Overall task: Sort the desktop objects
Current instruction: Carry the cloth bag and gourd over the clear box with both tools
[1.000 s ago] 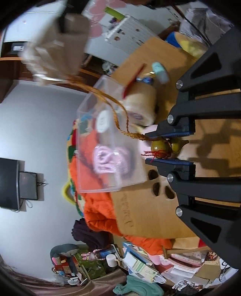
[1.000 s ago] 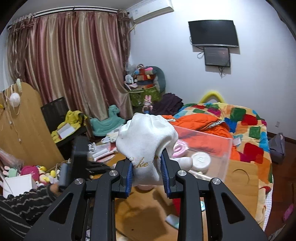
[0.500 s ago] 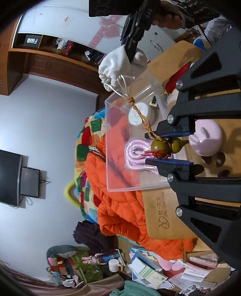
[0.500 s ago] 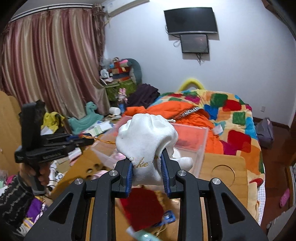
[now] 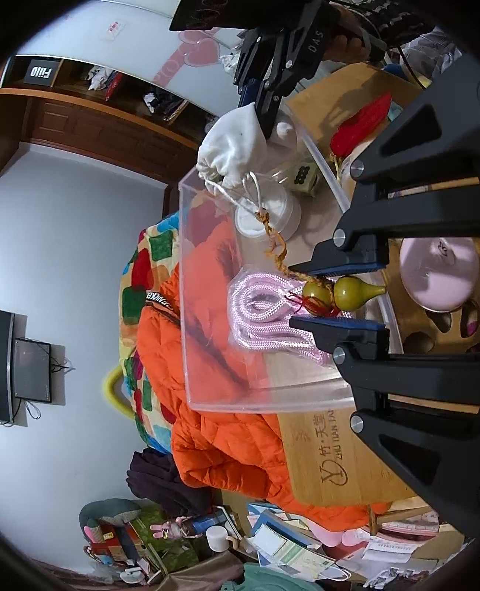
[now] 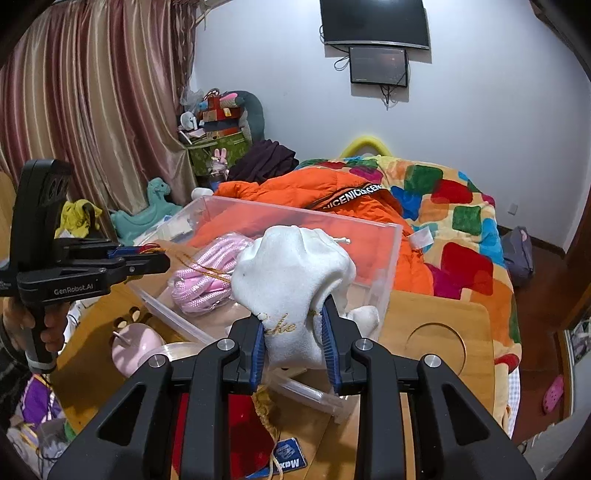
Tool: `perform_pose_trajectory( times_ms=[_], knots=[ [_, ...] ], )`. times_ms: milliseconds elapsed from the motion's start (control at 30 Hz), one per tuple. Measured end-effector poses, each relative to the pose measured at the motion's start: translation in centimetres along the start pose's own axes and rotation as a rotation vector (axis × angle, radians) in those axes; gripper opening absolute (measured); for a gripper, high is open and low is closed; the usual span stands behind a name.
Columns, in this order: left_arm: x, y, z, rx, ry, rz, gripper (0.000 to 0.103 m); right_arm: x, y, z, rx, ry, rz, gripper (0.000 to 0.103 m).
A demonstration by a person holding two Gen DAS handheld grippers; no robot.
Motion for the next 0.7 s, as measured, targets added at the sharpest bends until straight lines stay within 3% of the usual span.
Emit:
perform_pose_trajectory(
  times_ms=[533, 700],
  knots=[
    [0.7, -0.7, 0.6, -0.001, 0.039, -0.039, 0.019, -1.0, -1.1, -1.0, -0.019, -0.066, 0.049, 0.029],
    [0.9, -0.9, 1.8, 0.012, 0.049, -0.052, 0.033, -0.9, -1.2, -0.4, -0.022, -0.069, 0.032, 0.029]
  ],
)
Point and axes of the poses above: each gripper's, at about its wrist camera, not at the fingertips, and z roughly against the way its jaws point, x to its right, y to its top, the point moved 9 cm from there along -z, roughly the way its jaws point, and after that the axes turned 2 degrees about -x, right-handed, at the moved point
